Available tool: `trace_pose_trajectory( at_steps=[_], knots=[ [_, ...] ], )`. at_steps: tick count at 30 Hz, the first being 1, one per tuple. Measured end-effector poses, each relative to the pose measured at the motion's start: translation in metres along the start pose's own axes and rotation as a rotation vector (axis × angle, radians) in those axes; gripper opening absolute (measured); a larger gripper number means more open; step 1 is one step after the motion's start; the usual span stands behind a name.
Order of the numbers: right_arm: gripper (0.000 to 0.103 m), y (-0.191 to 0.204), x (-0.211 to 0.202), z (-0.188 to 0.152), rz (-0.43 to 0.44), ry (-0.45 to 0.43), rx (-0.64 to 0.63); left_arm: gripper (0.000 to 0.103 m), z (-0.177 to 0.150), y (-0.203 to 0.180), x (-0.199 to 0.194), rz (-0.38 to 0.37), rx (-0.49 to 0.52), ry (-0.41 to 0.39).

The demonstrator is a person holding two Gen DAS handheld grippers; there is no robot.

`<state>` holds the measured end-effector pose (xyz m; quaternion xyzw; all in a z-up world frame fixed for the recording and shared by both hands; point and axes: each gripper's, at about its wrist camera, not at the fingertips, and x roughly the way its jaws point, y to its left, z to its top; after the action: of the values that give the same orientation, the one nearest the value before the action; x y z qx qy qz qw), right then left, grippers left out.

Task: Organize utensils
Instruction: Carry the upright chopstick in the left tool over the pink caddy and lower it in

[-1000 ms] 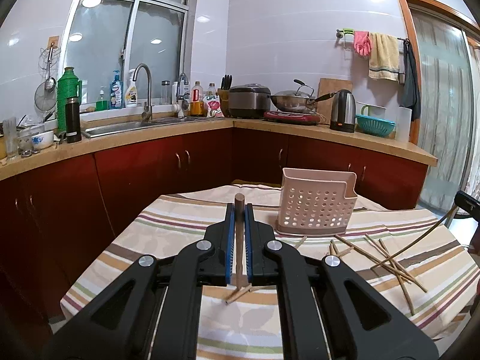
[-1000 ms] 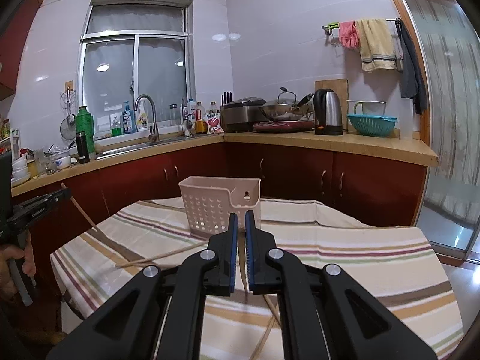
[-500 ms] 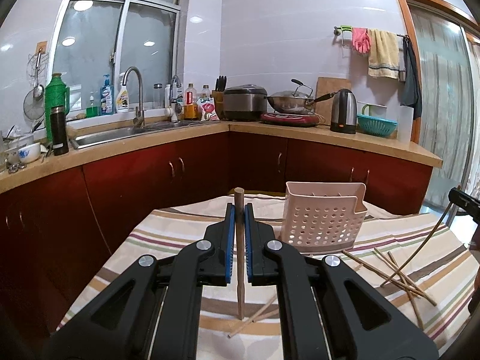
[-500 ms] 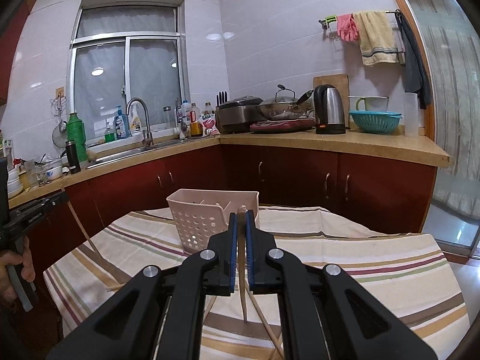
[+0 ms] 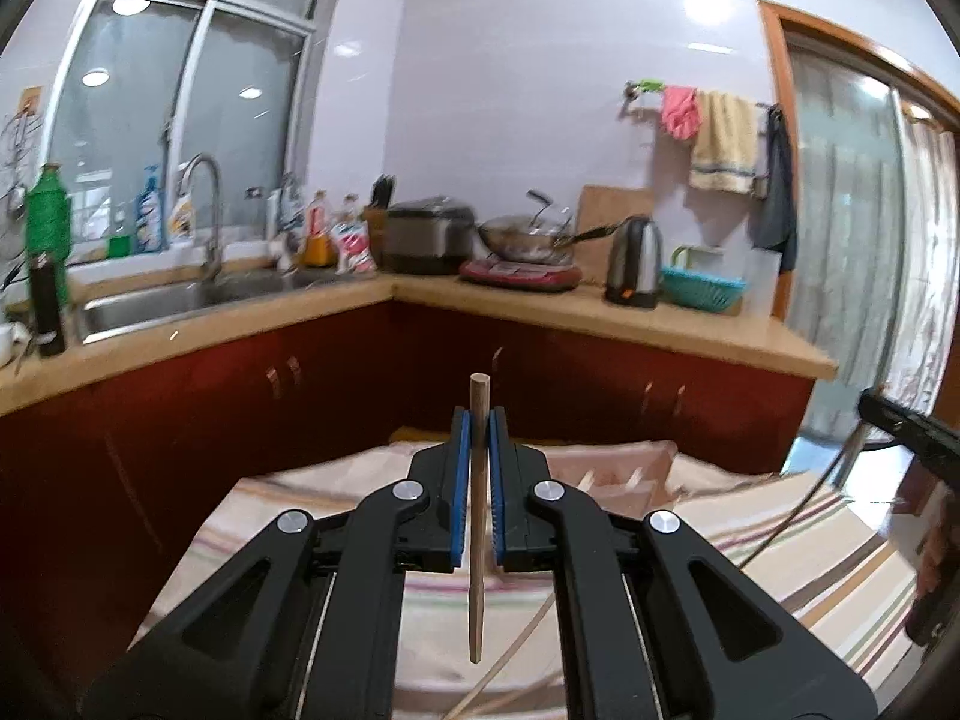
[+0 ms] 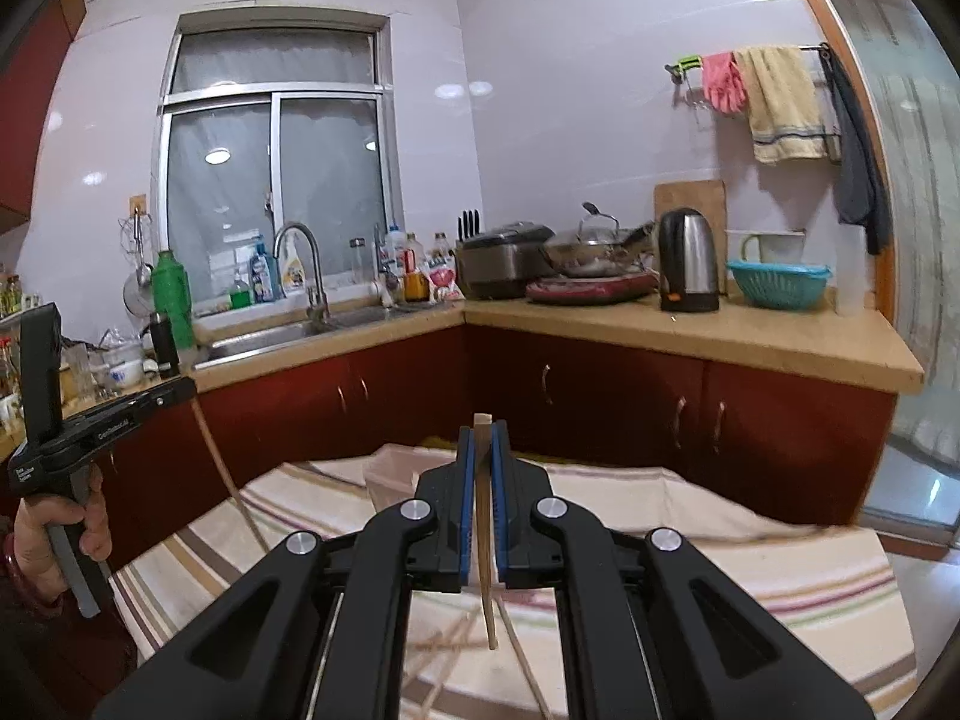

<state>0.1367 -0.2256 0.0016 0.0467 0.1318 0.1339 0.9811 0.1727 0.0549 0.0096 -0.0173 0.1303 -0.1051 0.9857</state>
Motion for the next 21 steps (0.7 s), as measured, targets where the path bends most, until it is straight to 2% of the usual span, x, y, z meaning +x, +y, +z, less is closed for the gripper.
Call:
trace_pose_trajectory(
  at_steps=[4,7,12,16,21],
  knots=[
    [0.006,-0.007,0.014,0.032,0.018,-0.032,0.014,0.007,0.040,-0.010,0.014,-0.052,-0.007,-0.042],
    [0.006,-0.013,0.030,0.054,0.024,-0.049,0.009,0.007,0.065,-0.018,0.029,-0.061,-0.004,-0.078],
    [0.006,-0.021,0.057,0.069,0.030,-0.048,0.013,0.007,0.093,-0.022,0.057,-0.076,-0.030,-0.114],
    [0.006,-0.024,0.082,0.067,0.024,-0.030,0.011,0.007,0.096,-0.028,0.083,-0.072,-0.035,-0.134],
    [0.006,-0.033,0.115,0.050,0.028,0.042,0.049,0.007,0.075,-0.030,0.126,-0.065,-0.045,-0.048]
  ],
)
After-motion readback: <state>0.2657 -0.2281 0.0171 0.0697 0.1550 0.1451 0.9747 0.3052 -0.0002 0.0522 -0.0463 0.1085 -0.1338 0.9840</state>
